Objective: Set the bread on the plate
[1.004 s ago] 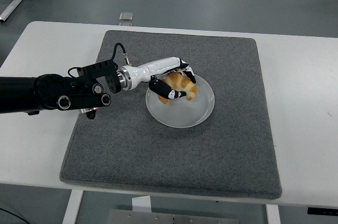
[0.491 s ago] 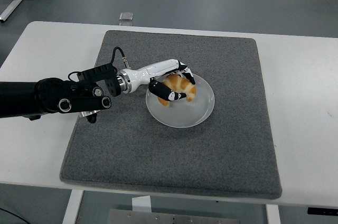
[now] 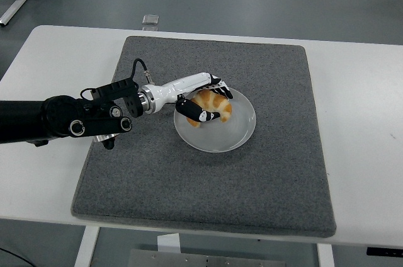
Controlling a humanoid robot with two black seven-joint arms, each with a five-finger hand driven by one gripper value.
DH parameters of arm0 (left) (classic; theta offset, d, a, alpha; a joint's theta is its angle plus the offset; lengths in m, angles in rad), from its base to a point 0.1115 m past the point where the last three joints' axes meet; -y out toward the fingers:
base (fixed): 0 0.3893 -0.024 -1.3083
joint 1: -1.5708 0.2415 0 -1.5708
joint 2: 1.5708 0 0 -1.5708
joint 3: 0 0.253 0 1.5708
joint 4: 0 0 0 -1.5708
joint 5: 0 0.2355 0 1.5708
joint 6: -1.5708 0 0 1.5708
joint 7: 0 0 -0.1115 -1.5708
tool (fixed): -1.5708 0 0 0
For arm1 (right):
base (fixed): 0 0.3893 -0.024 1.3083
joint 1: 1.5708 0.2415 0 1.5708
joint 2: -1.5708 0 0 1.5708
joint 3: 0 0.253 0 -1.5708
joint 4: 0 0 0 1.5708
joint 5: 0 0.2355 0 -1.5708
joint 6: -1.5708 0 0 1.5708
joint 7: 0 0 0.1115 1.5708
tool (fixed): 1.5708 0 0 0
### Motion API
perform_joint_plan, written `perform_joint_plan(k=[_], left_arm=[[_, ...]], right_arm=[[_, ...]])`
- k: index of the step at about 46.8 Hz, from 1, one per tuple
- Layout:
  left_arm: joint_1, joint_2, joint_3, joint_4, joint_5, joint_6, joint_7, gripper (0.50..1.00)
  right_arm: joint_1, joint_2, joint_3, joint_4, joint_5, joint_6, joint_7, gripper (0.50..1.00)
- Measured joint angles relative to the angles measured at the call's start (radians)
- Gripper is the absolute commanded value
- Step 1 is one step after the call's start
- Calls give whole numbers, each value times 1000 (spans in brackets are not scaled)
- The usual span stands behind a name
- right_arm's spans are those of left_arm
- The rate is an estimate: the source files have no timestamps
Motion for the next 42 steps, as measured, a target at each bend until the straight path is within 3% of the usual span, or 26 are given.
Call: perform_joint_plan(k=[9, 18, 24, 34, 42], left_arm=[[8, 0, -1, 0, 0, 0, 0, 778], [8, 0, -2, 0, 0, 0, 1, 921], [12, 0, -12, 0, -1, 0, 3, 986], [7, 1, -31, 0, -3, -2, 3, 988], [-8, 12, -142, -1, -27, -34, 8, 990]], right_arm=[[0, 0, 0, 0, 0, 0, 0, 952], [0, 0, 0, 0, 0, -1, 0, 952], [0, 0, 0, 0, 0, -1, 0, 954], [0, 0, 0, 0, 0, 0, 0, 952], [0, 0, 0, 0, 0, 0, 0, 954]])
